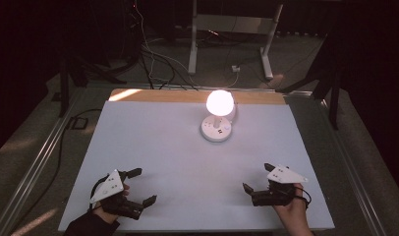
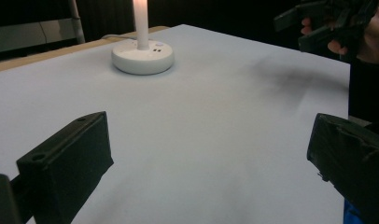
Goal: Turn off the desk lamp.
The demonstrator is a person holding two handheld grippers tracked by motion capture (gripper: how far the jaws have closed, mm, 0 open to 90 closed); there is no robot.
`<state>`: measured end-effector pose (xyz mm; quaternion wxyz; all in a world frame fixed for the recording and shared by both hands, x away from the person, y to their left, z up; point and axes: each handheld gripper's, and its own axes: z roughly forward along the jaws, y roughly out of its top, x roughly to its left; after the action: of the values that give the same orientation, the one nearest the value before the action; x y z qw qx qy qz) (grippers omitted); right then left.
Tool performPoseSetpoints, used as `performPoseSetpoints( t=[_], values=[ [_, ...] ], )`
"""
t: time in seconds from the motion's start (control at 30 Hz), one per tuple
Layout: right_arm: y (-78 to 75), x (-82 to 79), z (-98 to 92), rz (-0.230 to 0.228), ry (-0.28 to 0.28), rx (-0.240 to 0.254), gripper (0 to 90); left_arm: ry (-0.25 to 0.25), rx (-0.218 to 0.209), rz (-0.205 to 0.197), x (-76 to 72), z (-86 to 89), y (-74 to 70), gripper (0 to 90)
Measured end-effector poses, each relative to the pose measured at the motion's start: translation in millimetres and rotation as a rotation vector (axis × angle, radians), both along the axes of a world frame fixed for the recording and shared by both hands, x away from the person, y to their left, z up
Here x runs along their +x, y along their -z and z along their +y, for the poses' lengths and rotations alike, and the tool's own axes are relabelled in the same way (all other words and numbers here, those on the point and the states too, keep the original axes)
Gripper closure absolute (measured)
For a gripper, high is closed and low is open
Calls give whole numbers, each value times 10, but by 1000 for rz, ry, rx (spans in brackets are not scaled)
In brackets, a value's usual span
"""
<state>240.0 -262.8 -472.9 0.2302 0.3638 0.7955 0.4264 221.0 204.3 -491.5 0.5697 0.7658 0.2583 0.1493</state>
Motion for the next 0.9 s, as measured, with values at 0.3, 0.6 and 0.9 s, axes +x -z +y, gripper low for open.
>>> performPoseSetpoints(
  t=[0.3, 0.6, 0.9],
  values=[
    [-223, 101, 30, -32, 9, 17, 0, 2, 2, -1, -4, -2, -4, 5],
    [-419, 241, 101, -71, 9, 27, 0, 6, 0, 0, -7, -6, -8, 5],
    [-561, 406, 191, -96, 4, 37, 0, 3, -5, 3, -4, -2, -7, 5]
  ],
)
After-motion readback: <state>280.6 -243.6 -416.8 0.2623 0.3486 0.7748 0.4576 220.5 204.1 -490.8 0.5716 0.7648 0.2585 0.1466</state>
